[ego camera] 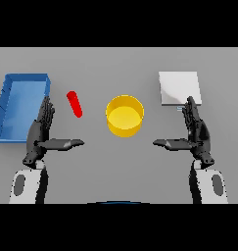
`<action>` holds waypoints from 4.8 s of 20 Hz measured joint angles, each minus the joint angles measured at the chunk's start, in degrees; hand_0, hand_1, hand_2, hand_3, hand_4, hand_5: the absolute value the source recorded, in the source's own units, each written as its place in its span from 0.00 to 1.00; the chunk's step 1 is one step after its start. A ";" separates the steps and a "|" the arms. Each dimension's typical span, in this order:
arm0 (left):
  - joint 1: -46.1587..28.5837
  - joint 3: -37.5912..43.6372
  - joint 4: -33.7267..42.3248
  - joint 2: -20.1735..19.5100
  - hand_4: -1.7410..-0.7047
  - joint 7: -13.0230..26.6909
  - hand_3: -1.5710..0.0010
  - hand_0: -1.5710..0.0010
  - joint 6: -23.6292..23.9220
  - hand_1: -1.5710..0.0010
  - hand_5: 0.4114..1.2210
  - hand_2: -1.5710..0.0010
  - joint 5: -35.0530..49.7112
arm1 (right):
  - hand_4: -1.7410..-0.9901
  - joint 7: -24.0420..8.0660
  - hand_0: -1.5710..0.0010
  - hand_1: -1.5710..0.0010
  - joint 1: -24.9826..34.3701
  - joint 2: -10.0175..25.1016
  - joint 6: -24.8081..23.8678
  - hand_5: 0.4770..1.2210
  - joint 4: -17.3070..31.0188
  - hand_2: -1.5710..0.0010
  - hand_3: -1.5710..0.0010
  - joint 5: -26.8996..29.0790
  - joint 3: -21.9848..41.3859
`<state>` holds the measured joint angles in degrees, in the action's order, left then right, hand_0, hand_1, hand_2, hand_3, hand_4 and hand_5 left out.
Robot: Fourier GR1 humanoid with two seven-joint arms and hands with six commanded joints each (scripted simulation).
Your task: Pick up the red beaker and tilt it to pour out 1 green nut into yellow bowl. Pick up the yellow bowl and place it on the metallic measuring scale.
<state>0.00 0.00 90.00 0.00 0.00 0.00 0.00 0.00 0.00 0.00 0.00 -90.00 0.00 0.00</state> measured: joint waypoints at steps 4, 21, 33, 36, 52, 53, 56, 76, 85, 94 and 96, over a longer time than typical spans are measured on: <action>-1.25 -0.40 0.91 0.09 0.58 -0.59 1.00 1.00 -0.16 1.00 0.31 1.00 -0.04 | 0.89 0.21 1.00 1.00 -0.43 -0.73 -0.41 0.14 -0.37 1.00 1.00 -0.61 0.77; 0.70 -4.92 0.30 -3.75 0.54 4.60 1.00 1.00 -1.79 1.00 0.29 1.00 -7.88 | 0.70 5.58 1.00 1.00 -5.91 2.66 -1.28 0.20 -8.80 1.00 1.00 -13.03 8.39; 17.13 -1.98 -19.68 -4.07 0.53 -0.85 1.00 1.00 -0.94 1.00 0.31 1.00 -10.17 | 0.69 5.40 1.00 1.00 -5.35 2.91 -0.97 0.21 -8.26 1.00 1.00 -12.09 7.57; 19.90 -1.40 -23.48 -3.78 0.52 -0.65 1.00 1.00 -0.18 1.00 0.32 1.00 -10.72 | 0.68 5.18 1.00 1.00 -6.19 3.27 -0.63 0.21 -7.60 1.00 1.00 -11.69 7.15; 29.66 3.53 -40.58 0.69 0.15 -13.29 0.33 0.33 7.99 0.32 0.82 0.30 -11.36 | 0.67 3.56 1.00 1.00 -6.18 3.43 -0.88 0.23 -9.03 1.00 1.00 -10.90 6.47; 29.78 3.03 -40.60 0.54 0.12 -13.36 0.29 0.27 8.28 0.26 0.86 0.24 -11.85 | 0.67 3.46 1.00 1.00 -6.07 3.16 -0.92 0.23 -9.24 1.00 1.00 -11.09 6.79; 29.56 2.69 -39.89 0.31 0.17 -11.81 0.17 0.14 8.09 0.13 0.93 0.12 -11.52 | 0.65 4.59 1.00 1.00 -6.54 2.54 -0.79 0.23 -9.53 1.00 1.00 -10.84 7.22; 33.04 -2.21 -29.30 -7.24 0.01 -5.73 0.01 0.00 0.51 0.00 0.89 0.00 -10.29 | 0.72 7.09 1.00 1.00 -6.96 3.78 -2.01 0.25 -8.49 1.00 1.00 -14.48 7.83; 40.40 -16.48 -27.42 -13.75 0.00 2.86 0.00 0.00 -5.63 0.00 0.91 0.00 -28.86 | 0.74 5.34 1.00 1.00 -6.85 3.74 -1.17 0.26 -10.08 1.00 1.00 -14.10 8.29; 49.86 -32.10 -31.89 -16.36 0.03 6.25 0.12 0.00 -14.99 0.00 0.99 0.00 -47.75 | 0.73 4.32 1.00 1.00 -6.82 3.09 -1.16 0.26 -9.88 1.00 1.00 -12.68 7.56; 52.86 -34.94 -32.89 -17.02 0.02 5.01 0.14 0.00 -17.41 0.00 0.99 0.00 -50.94 | 0.72 3.79 1.00 1.00 -6.72 2.68 -0.61 0.24 -9.54 1.00 1.00 -11.36 7.26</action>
<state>52.86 -34.94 57.11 -17.02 5.01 -17.41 -50.94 3.79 -6.72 2.68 -0.61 -99.54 -11.36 7.26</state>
